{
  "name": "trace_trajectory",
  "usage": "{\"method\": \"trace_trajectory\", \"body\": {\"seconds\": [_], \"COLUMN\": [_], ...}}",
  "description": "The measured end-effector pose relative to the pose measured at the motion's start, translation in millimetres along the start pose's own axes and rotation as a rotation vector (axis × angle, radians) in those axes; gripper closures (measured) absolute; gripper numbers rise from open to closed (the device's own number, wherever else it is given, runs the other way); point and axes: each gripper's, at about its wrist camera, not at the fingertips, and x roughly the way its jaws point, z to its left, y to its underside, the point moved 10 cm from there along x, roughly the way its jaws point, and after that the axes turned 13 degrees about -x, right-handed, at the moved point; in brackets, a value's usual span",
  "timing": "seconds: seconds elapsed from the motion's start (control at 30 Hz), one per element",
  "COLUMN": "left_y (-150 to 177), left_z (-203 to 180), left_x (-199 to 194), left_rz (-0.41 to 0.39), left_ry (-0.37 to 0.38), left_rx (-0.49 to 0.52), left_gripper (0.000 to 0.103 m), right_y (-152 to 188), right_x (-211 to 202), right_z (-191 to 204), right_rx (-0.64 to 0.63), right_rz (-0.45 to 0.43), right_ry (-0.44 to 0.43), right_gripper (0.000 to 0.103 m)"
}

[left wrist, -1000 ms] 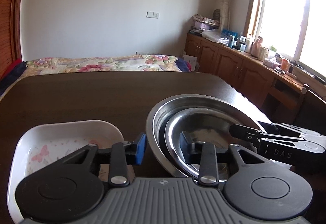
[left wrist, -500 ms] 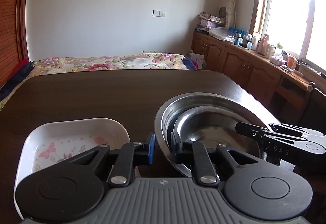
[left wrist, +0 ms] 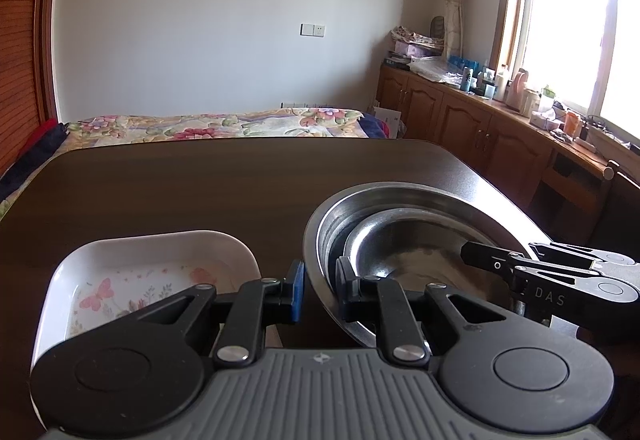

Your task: Organize plates and bowls

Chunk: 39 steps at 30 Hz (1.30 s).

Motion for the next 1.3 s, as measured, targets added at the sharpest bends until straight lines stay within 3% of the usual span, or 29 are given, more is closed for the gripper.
{"method": "trace_trajectory", "body": {"seconds": [0.8, 1.3], "left_y": [2.6, -18.0], "left_z": [4.8, 16.0], "left_x": [-4.3, -34.9], "left_rz": [0.008, -0.067], "left_ry": [0.017, 0.021], "left_rx": [-0.036, -0.064], "left_gripper": [0.085, 0.085], "right_y": [-2.8, -26.6], "right_x": [-4.8, -14.9], "right_z": [-2.8, 12.2], "right_rx": [0.008, 0.024], "right_rz": [-0.036, -0.077], "right_ry": [-0.006, -0.071], "right_gripper": [0.081, 0.081]}}
